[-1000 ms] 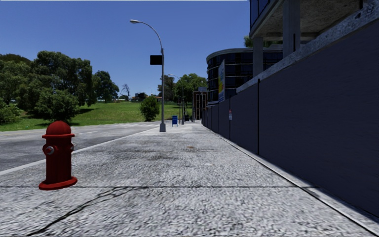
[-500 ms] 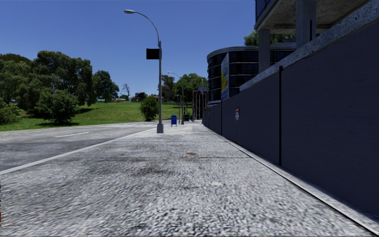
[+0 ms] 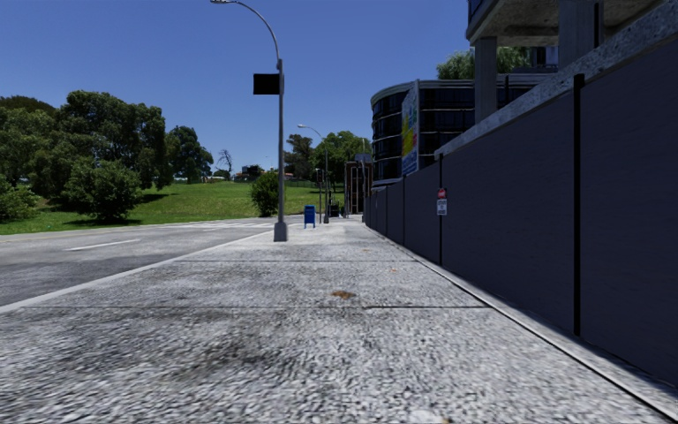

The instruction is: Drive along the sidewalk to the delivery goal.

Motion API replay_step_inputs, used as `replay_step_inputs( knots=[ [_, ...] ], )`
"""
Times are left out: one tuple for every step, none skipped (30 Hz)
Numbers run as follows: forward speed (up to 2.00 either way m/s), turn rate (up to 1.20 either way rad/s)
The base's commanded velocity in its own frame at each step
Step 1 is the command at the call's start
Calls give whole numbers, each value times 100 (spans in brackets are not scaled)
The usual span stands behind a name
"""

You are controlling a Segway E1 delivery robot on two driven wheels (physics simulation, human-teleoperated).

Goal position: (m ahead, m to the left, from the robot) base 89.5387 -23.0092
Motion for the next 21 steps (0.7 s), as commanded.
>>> replay_step_inputs(
  knots=[
    [200,0],
    [200,0],
    [200,0],
    [200,0],
    [200,0],
    [200,0],
    [200,0],
    [200,0],
    [200,0],
    [200,0],
    [200,0],
    [200,0],
    [200,0],
    [200,0],
    [200,0],
    [200,0],
    [200,0],
    [200,2],
    [200,4],
    [200,5],
    [200,9]
  ],
)
